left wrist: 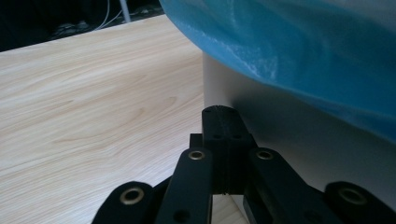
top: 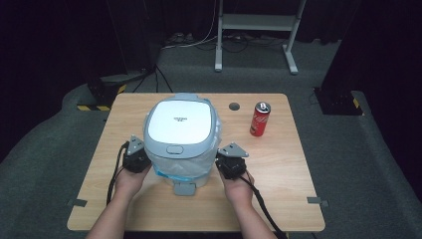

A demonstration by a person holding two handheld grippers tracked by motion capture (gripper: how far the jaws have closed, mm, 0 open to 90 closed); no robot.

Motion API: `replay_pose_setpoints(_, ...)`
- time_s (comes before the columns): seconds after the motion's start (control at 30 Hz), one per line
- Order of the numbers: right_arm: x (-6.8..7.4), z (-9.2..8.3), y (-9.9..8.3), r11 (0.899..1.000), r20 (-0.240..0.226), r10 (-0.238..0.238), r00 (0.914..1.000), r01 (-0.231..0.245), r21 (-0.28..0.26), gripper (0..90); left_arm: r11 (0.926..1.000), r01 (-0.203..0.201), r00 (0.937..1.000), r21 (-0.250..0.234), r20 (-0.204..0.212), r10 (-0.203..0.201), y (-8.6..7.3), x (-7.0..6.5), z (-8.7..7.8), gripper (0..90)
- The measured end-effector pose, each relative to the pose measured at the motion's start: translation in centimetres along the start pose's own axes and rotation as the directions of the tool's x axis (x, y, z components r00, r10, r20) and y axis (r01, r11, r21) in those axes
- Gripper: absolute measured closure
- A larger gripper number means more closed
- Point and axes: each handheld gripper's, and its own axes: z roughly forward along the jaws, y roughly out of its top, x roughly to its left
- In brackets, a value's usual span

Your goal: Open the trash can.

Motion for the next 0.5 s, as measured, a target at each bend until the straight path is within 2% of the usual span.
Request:
replay_pose_setpoints(0.3,-1.9,-1.3,-1.0,1.0,0.032,0.007,0.9995,-0.006,-0.008,84.9,0.9999,-0.014,0.9994,-0.006,0.033,0.015,0.4,-2.2,0.8,90.0)
replay_pose_setpoints(0.37,-2.5,-1.6,-1.2,1.0,0.046,0.01,0.9989,-0.01,-0.009,84.8,0.9998,-0.018,0.9987,-0.004,0.049,0.018,0.6,-2.6,1.0,89.9)
replay_pose_setpoints(0.5,-3.0,-1.9,-1.4,1.0,0.049,0.013,0.9987,-0.013,-0.01,84.7,0.9996,-0.025,0.9983,-0.01,0.053,0.026,0.6,-3.1,1.1,89.9)
